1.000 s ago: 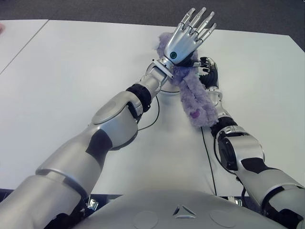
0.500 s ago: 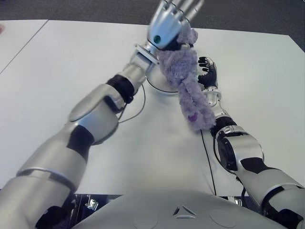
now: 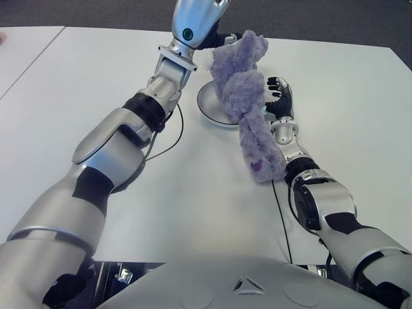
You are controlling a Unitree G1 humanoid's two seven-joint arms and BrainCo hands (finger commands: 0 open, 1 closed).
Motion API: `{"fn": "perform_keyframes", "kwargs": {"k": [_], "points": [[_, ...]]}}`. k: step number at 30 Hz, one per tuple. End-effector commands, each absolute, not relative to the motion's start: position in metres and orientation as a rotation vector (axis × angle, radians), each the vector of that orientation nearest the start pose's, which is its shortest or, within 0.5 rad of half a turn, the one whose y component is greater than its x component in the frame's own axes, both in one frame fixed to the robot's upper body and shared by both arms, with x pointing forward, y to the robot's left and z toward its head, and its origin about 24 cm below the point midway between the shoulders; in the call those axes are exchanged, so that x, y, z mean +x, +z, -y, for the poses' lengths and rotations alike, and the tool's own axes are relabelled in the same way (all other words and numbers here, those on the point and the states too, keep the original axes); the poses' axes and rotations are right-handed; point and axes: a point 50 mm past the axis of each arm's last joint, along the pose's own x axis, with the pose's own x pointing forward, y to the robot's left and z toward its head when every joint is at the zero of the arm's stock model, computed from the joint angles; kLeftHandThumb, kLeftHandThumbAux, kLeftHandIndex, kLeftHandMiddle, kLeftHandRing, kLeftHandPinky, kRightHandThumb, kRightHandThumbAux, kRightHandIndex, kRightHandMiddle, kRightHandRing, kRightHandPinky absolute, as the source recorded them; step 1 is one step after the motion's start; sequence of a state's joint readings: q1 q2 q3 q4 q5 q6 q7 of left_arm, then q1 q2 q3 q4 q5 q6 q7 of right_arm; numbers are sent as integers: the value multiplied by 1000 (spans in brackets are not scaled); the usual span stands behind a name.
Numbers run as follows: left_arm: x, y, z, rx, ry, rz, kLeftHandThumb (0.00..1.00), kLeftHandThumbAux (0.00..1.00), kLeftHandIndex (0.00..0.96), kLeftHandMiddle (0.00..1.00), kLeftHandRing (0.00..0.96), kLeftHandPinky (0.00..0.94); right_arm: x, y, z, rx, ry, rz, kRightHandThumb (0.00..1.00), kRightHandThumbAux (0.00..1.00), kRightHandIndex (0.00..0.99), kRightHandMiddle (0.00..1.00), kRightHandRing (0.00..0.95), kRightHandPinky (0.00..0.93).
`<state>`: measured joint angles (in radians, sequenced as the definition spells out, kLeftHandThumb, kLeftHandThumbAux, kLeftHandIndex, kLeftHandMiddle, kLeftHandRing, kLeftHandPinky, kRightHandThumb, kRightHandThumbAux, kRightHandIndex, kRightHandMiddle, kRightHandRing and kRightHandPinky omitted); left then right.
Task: Put the doll into the plate.
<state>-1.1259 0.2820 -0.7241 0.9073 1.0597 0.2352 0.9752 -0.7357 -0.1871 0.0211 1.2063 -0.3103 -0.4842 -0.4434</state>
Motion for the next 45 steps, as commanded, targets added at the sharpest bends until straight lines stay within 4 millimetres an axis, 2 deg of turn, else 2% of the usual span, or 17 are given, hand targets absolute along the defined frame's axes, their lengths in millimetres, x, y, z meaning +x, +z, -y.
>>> {"fn": "perform_keyframes", "kwargs": {"k": [1,13,21,23,27,34,45], "points": [[384,198,-89,1654,590,1081,0,316,0,0,0,0,261,-80,161,-497,-129,-398,0,913,258,288,262,257],[389,214,-100,1631,649,988,0,336,0,0,0,0,261,-81,163,-508,-124,-407,0,934,243,278,252,245],[395,208,-109,1608,635,890,0,375,0,0,0,0,261,-81,165,-500,-129,-410,0,944,236,275,252,245],[396,202,-111,1591,617,858,0,380,0,0,0,0,261,-81,165,-498,-127,-411,0,943,234,274,251,243],[398,169,-111,1503,523,694,0,400,0,0,0,0,261,-80,166,-490,-125,-407,0,946,232,275,253,245],[396,139,-110,1305,450,557,0,458,0,0,0,0,260,-81,168,-475,-130,-410,0,956,230,275,254,248],[381,84,-132,1023,406,287,0,567,0,0,0,0,261,-79,168,-413,-142,-402,0,977,239,282,264,264]]}}
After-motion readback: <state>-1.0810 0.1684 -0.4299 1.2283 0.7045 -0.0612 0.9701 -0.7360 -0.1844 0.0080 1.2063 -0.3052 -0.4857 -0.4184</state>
